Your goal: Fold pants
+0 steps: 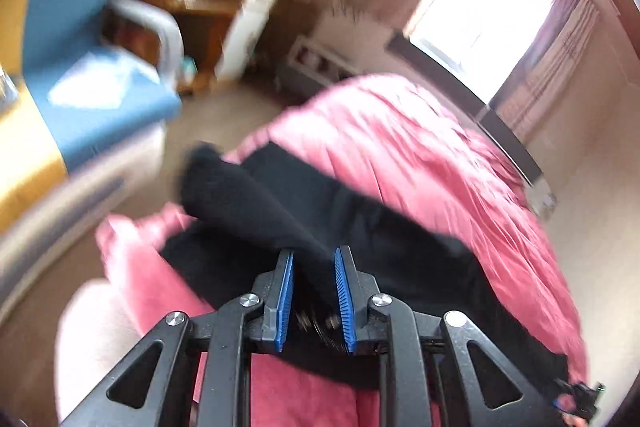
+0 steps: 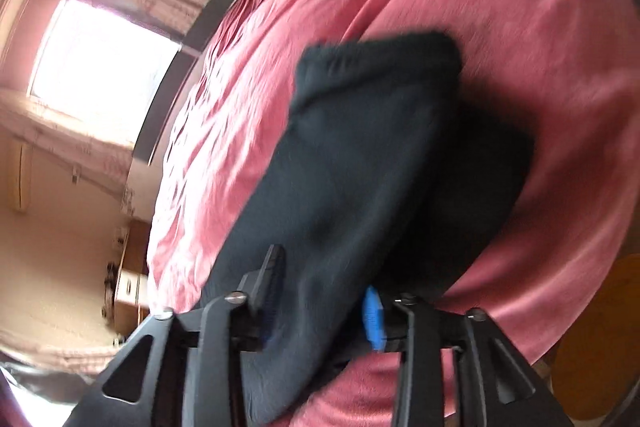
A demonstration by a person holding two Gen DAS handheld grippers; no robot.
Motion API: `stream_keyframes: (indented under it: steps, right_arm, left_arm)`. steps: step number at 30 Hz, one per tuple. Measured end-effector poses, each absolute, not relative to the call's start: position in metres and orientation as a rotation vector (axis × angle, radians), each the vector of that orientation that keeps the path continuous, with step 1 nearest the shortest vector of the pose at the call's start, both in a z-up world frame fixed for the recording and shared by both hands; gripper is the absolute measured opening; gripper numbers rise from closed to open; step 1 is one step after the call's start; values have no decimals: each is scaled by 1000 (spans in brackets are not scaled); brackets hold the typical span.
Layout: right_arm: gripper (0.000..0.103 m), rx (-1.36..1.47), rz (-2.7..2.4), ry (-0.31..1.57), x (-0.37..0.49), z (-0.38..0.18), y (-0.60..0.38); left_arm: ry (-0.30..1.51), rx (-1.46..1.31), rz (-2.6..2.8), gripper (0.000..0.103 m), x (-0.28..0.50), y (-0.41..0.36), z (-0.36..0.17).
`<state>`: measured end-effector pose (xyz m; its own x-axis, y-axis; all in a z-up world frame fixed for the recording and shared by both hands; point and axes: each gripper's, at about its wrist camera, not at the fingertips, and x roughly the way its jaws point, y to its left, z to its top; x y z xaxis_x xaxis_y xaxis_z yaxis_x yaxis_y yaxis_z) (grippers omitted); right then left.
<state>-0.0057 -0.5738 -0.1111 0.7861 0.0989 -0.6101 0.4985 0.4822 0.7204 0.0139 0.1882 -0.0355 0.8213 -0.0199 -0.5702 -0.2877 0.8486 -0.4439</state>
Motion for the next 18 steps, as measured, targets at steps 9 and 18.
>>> stream_keyframes:
  steps: [9, 18]
  right_arm:
    - [44, 791, -725, 517, -52, -57, -596]
    - [44, 416, -396, 649, 57, -40, -538]
  left_arm:
    - [476, -465, 352, 24, 8, 196, -8]
    - [747, -243, -40, 30, 104, 96, -48]
